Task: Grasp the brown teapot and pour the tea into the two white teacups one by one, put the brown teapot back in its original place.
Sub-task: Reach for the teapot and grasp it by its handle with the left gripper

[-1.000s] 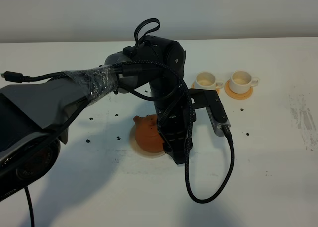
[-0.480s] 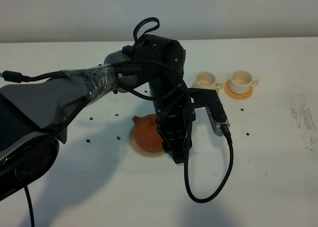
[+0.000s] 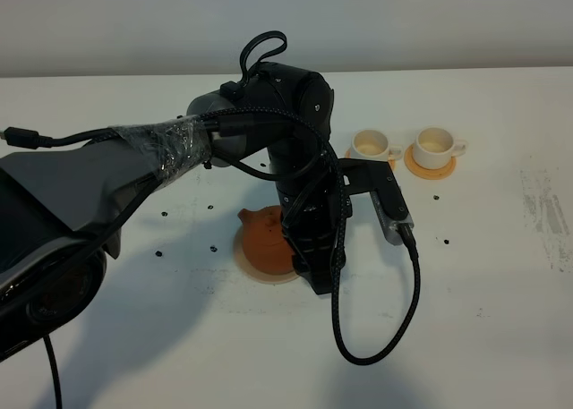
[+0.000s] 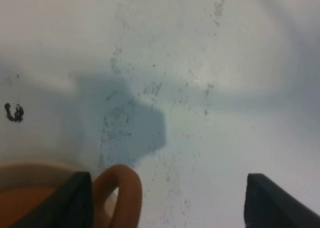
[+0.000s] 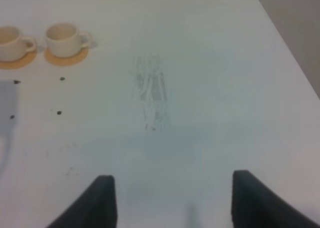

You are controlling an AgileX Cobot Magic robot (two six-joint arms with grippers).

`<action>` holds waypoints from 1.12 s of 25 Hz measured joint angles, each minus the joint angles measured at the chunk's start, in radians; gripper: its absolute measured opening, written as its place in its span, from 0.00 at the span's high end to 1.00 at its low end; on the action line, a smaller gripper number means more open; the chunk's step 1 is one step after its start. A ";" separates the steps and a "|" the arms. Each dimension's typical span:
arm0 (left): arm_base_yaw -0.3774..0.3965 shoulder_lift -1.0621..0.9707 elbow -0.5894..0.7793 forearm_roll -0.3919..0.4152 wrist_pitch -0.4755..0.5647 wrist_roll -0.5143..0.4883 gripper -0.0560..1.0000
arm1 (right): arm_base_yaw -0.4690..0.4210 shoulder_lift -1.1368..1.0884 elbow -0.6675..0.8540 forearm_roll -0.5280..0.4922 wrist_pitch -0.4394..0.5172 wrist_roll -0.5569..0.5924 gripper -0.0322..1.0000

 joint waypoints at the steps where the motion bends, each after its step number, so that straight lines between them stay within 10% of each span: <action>1: 0.000 0.000 0.000 0.000 0.000 0.004 0.37 | 0.000 0.000 0.000 0.000 0.000 0.000 0.46; 28: 0.002 -0.031 0.059 -0.007 0.005 0.173 0.37 | 0.000 0.000 0.000 0.000 0.000 0.000 0.46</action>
